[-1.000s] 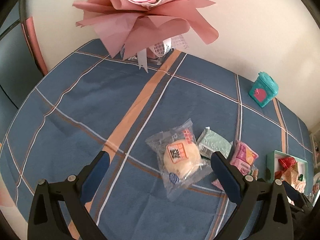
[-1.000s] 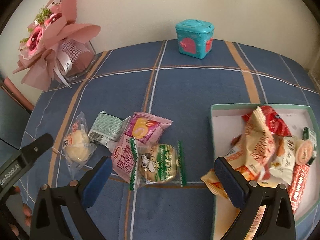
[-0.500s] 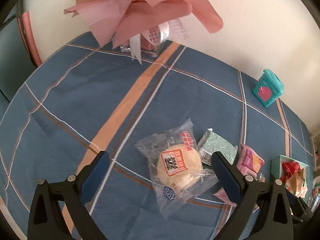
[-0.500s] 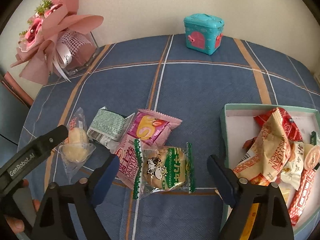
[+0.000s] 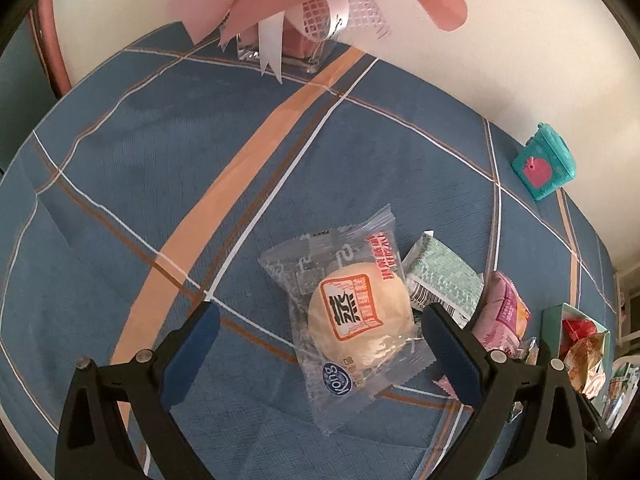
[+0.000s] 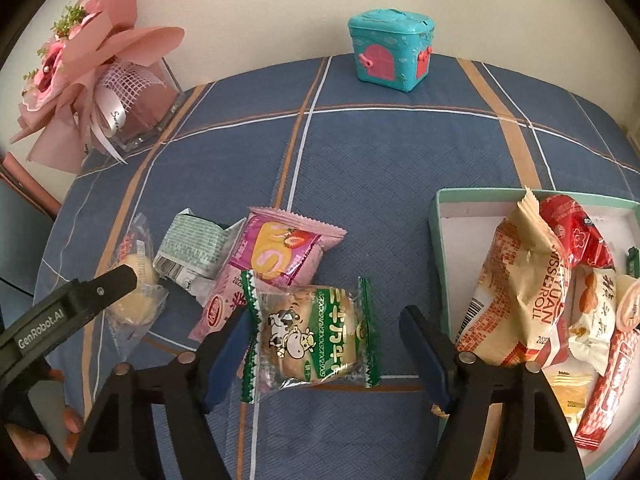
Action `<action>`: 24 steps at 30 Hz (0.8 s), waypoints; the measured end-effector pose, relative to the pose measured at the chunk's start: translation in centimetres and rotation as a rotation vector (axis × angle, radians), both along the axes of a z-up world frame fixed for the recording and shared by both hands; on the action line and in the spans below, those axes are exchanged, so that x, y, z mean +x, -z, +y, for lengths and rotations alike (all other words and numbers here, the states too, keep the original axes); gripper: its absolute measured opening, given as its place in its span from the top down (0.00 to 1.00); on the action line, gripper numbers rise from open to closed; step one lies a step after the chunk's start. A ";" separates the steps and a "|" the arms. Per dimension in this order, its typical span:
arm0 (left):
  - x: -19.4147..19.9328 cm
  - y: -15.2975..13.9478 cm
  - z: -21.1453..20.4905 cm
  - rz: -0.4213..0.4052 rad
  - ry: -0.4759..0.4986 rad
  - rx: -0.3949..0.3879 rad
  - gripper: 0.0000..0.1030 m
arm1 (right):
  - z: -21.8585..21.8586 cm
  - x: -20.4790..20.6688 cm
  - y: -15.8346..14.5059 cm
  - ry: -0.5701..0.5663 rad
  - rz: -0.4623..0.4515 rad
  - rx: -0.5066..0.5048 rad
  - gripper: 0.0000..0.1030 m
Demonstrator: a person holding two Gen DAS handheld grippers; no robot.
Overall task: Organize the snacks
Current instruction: 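Lower the open left tool toward the steamed bun bag while the right tool approaches the green-printed cookie pack, then grasp the steamed bun bag with the left tool while the right tool grasps the green-printed cookie pack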
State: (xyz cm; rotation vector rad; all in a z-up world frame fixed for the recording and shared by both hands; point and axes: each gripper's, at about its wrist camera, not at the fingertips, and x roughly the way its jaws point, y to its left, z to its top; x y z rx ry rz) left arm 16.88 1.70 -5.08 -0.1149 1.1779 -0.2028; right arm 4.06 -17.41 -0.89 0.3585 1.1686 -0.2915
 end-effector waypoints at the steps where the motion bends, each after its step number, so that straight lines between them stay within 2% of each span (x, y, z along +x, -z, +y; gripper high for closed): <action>1: 0.0 0.1 0.0 0.007 -0.002 -0.008 0.03 | 0.0 0.0 0.0 -0.002 0.002 0.000 0.26; 5: 0.0 0.4 -0.1 0.024 0.006 -0.021 0.08 | -0.3 -0.2 -0.1 0.008 -0.002 0.015 0.31; 8: 0.2 0.7 -0.1 0.036 0.003 -0.021 0.08 | -0.6 -0.4 -0.1 0.026 0.008 0.000 0.41; 14: 0.0 1.1 0.1 0.067 -0.001 -0.039 0.20 | -1.0 -0.7 -0.1 0.031 0.011 0.007 0.43; 18: -0.1 1.2 -0.1 0.085 0.019 -0.039 0.32 | -1.1 -0.8 -0.1 0.031 0.013 0.012 0.45; 24: -0.5 1.0 -0.7 0.106 0.035 -0.018 0.39 | -1.9 -1.2 -0.3 0.052 0.001 0.055 0.49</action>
